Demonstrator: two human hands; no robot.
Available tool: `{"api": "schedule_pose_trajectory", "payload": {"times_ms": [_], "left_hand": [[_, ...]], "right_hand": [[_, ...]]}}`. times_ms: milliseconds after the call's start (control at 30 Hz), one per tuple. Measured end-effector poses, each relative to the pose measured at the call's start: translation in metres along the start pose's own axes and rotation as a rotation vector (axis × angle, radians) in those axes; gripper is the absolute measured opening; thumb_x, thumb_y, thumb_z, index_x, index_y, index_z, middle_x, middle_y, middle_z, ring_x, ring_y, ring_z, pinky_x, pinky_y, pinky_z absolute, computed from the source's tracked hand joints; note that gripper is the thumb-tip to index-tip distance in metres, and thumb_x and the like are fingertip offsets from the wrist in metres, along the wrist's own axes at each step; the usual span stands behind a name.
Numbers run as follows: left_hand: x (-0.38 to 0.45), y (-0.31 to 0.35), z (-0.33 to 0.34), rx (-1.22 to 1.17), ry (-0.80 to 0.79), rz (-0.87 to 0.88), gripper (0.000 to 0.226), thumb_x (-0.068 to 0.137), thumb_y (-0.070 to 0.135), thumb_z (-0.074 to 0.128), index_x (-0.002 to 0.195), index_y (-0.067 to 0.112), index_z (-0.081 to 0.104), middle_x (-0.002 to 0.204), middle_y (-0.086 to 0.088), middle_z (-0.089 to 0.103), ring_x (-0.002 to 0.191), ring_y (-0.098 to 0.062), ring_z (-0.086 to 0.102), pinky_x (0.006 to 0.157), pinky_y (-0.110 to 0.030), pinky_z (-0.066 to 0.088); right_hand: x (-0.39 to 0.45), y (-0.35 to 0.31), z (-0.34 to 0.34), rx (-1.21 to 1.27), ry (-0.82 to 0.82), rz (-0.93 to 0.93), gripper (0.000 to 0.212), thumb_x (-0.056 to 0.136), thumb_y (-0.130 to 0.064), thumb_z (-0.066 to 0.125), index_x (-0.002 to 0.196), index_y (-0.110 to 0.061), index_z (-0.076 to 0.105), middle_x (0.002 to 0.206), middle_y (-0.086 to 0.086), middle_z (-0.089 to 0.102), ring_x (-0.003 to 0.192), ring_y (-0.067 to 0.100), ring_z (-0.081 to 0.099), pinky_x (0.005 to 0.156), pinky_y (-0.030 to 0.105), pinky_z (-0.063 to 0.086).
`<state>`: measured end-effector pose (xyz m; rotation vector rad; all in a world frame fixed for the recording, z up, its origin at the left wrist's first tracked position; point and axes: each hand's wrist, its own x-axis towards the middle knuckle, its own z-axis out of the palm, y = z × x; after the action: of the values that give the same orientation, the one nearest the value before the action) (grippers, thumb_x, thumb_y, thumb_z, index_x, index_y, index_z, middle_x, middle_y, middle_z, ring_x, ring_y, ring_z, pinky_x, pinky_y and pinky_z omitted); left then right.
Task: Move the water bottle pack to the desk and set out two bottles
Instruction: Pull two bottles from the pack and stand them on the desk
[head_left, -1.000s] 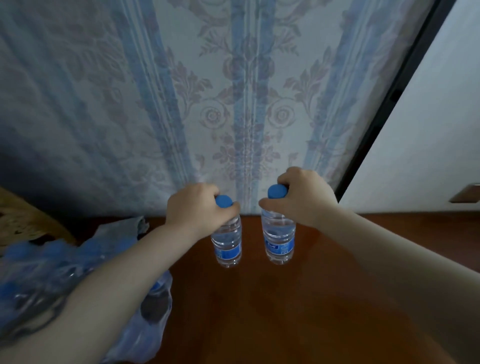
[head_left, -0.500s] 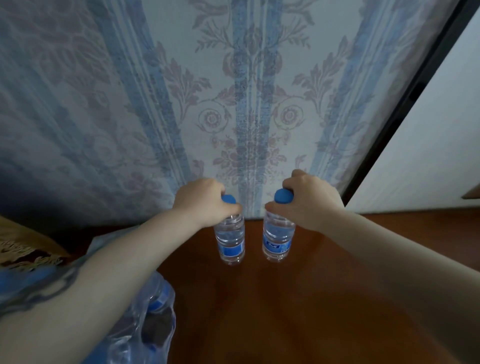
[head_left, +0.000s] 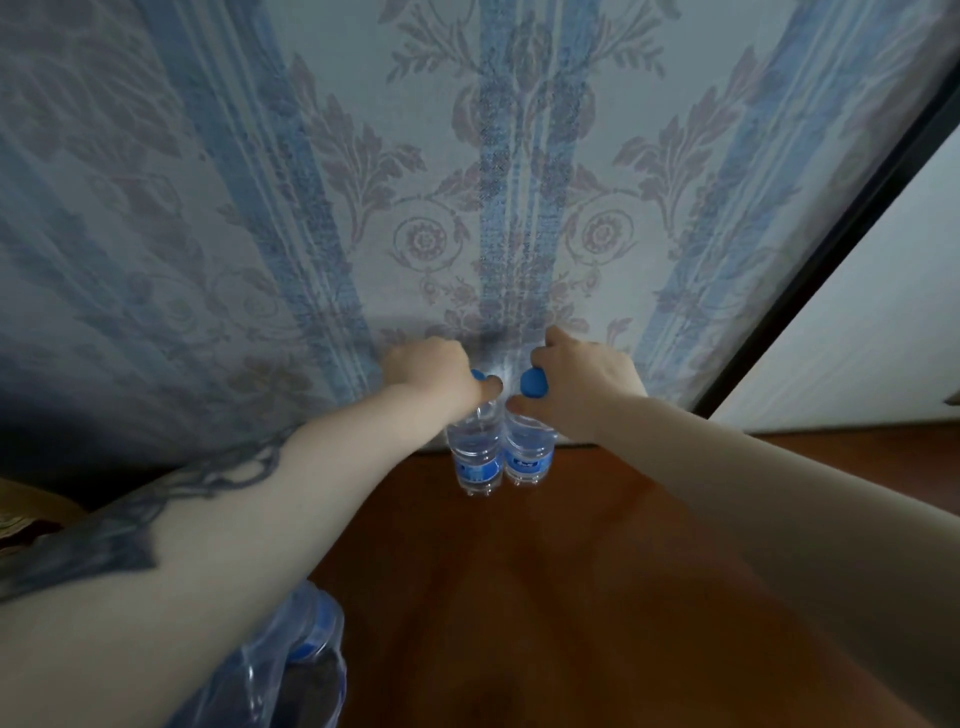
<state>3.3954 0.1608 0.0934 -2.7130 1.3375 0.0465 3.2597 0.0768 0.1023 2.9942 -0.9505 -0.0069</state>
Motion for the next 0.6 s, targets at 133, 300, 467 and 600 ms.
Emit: {"api": "schedule_pose_trajectory", "payload": {"times_ms": [133, 300, 467, 600], "left_hand": [[0.011, 0.001, 0.003, -0.015, 0.042, -0.042, 0.063, 0.078, 0.074, 0.036, 0.061, 0.014, 0.045, 0.057, 0.0, 0.045, 0.052, -0.018, 0.042, 0.046, -0.025, 0.024], [0.012, 0.002, 0.004, -0.038, 0.033, -0.033, 0.061, 0.081, 0.072, 0.033, 0.074, 0.015, 0.052, 0.064, -0.001, 0.049, 0.061, -0.02, 0.05, 0.054, -0.027, 0.032], [-0.001, -0.004, 0.006, -0.072, 0.095, 0.056, 0.063, 0.072, 0.078, 0.045, 0.084, 0.017, 0.053, 0.073, 0.002, 0.057, 0.065, -0.02, 0.054, 0.049, -0.027, 0.032], [-0.014, -0.011, 0.014, -0.279, 0.174, 0.162, 0.045, 0.072, 0.062, 0.065, 0.087, 0.023, 0.048, 0.082, 0.005, 0.061, 0.066, -0.017, 0.054, 0.044, -0.024, 0.027]], "right_hand": [[0.007, 0.0, 0.011, 0.022, -0.014, -0.006, 0.05, 0.081, -0.059, 0.055, 0.111, -0.02, 0.056, 0.11, 0.001, 0.047, 0.073, 0.019, 0.044, 0.047, 0.027, 0.021], [0.008, 0.003, 0.019, 0.112, -0.003, 0.052, 0.05, 0.081, -0.057, 0.057, 0.113, -0.017, 0.055, 0.116, 0.003, 0.049, 0.072, 0.02, 0.045, 0.053, 0.029, 0.029], [0.002, 0.014, 0.027, 0.186, 0.017, 0.12, 0.054, 0.084, -0.057, 0.054, 0.121, -0.017, 0.049, 0.119, 0.005, 0.05, 0.072, 0.024, 0.05, 0.051, 0.029, 0.035], [-0.003, 0.02, 0.034, 0.265, 0.04, 0.165, 0.052, 0.087, -0.056, 0.052, 0.123, -0.019, 0.042, 0.113, 0.008, 0.053, 0.083, 0.031, 0.058, 0.058, 0.036, 0.043]]}}
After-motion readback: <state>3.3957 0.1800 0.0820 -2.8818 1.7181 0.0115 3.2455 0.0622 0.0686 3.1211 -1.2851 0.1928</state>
